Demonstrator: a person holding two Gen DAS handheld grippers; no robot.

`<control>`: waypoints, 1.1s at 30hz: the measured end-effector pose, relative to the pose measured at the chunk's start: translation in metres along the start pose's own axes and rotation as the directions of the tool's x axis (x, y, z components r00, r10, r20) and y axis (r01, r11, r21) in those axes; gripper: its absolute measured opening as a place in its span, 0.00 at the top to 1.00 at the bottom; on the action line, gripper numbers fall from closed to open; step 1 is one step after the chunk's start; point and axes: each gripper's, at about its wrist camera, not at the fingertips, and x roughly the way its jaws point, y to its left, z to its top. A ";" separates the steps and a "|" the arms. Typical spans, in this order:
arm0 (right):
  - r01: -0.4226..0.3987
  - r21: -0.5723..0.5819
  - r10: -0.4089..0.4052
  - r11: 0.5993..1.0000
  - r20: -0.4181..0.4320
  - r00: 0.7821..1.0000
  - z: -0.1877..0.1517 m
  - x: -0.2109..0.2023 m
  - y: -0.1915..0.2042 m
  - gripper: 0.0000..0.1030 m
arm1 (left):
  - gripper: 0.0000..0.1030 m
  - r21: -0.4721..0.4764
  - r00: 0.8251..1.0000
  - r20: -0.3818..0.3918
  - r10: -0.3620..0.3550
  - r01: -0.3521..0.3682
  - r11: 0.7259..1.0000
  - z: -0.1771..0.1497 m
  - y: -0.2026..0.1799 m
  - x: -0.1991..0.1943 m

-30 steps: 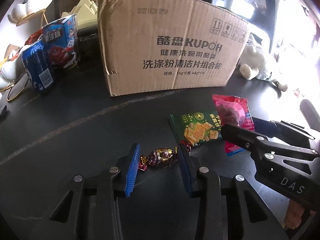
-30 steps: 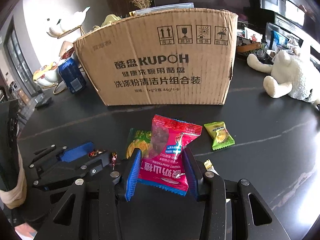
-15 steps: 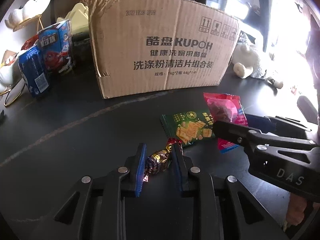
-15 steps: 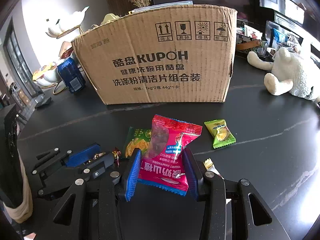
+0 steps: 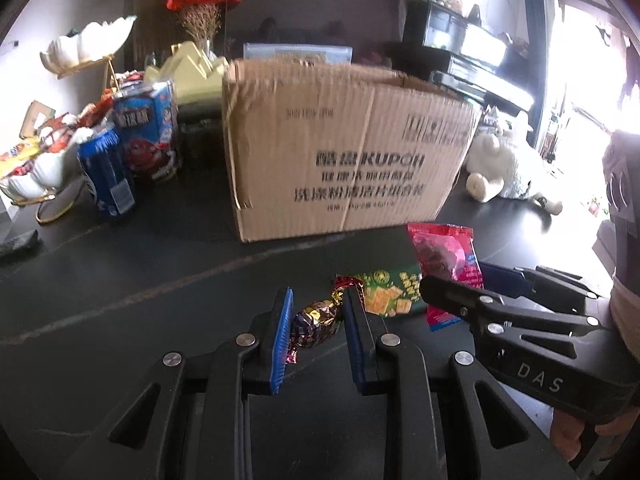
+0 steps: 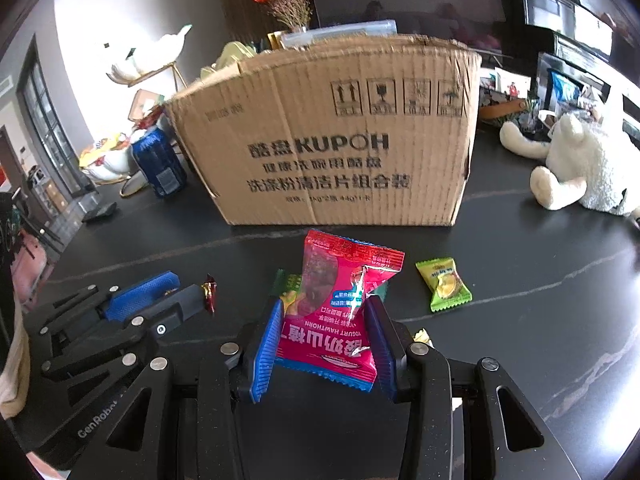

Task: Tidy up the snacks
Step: 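Lift both held snacks and carry them over the cardboard box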

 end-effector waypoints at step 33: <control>0.021 -0.066 -0.012 0.998 0.136 0.991 0.123 -0.074 0.012 0.58 | 0.75 0.051 0.987 0.158 -0.012 0.004 0.999 0.131 -0.003 -0.061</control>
